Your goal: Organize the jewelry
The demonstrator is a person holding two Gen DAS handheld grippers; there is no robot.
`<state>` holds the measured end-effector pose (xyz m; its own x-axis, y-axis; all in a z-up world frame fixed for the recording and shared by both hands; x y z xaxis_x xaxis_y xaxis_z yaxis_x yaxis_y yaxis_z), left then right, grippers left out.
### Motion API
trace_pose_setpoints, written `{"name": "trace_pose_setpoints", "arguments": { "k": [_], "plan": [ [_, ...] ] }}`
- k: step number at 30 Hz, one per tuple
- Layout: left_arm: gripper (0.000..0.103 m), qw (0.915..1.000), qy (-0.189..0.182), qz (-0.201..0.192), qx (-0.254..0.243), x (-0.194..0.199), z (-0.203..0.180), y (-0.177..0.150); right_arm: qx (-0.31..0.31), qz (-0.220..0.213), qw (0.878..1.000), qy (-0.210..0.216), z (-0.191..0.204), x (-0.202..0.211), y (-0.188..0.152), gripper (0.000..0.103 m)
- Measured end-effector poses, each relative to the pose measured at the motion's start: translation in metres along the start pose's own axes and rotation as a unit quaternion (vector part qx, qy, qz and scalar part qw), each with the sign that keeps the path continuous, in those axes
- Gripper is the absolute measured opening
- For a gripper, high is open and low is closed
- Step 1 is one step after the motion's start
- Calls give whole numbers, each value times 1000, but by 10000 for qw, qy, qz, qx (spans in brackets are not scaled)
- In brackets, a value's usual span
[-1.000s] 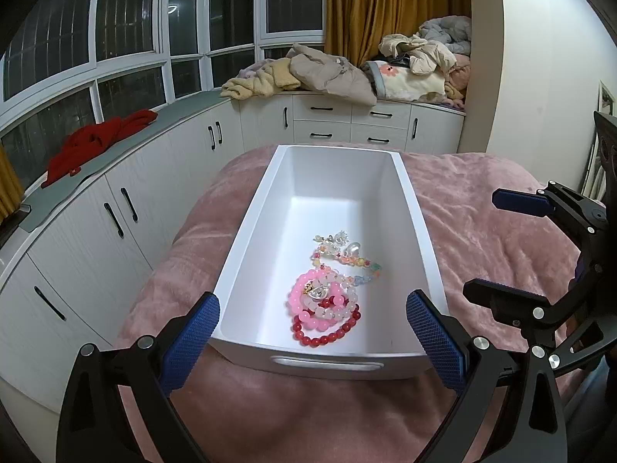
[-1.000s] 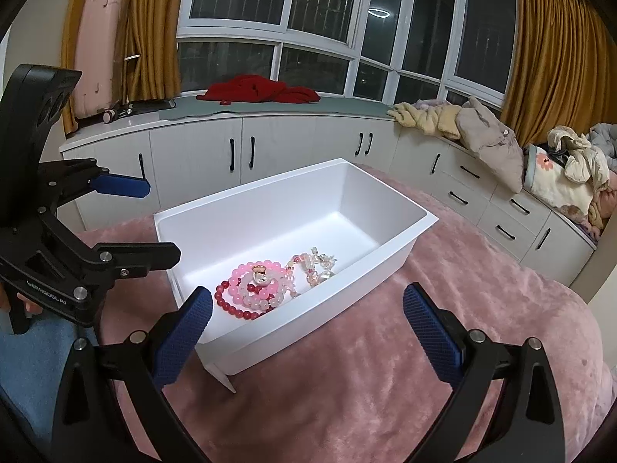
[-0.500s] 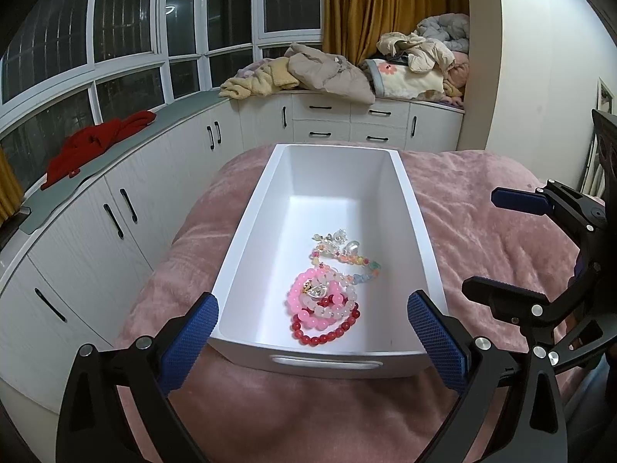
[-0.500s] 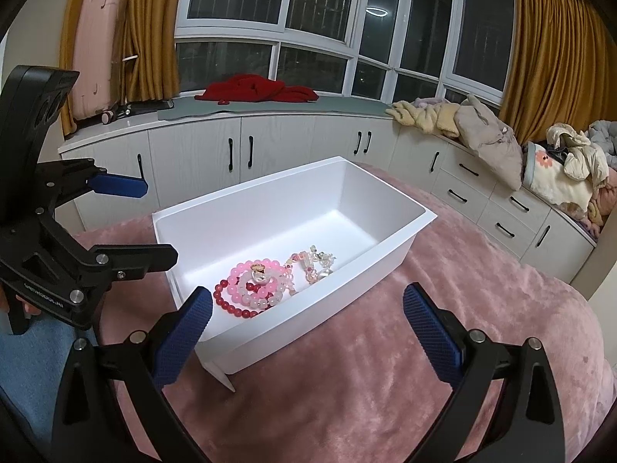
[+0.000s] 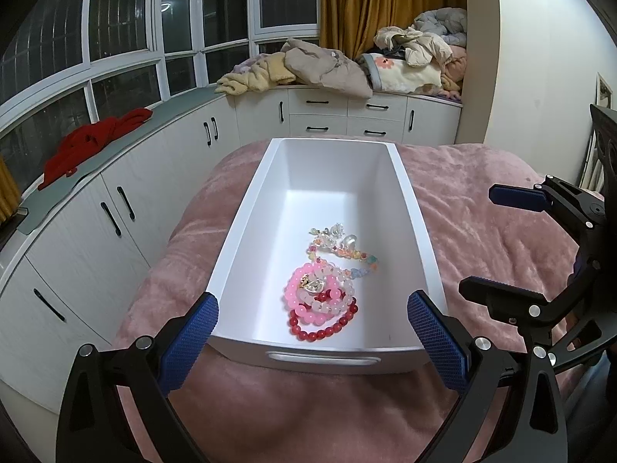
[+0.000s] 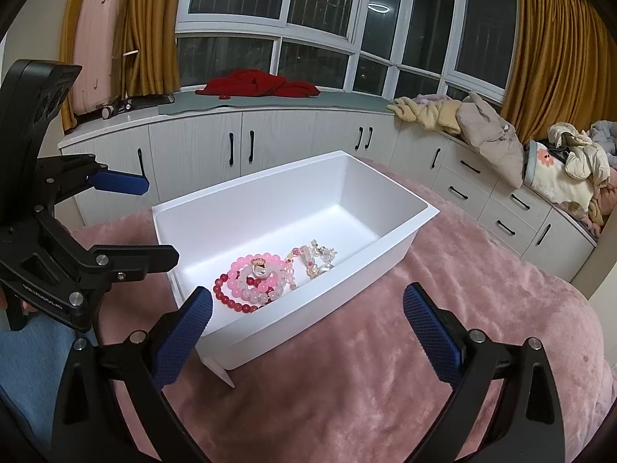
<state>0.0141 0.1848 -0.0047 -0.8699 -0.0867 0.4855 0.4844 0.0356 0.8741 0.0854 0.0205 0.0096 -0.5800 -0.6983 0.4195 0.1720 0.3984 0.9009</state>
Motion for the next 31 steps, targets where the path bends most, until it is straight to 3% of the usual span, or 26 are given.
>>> {"name": "trace_pose_setpoints", "arguments": {
  "k": [31],
  "plan": [
    [99, 9997, -36, 108, 193, -7, 9, -8, -66, 146, 9999, -26, 1, -2, -9, 98]
  ]
}}
Point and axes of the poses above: each gripper's, at about its wrist camera, not at the fingertips, and x roughly against the way its jaws point, z to its left, y to its top, the point moved 5 cm from there along -x, roughly the way its jaws point, and after that the axes turned 12 degrees about -z, right-handed, at the moved point
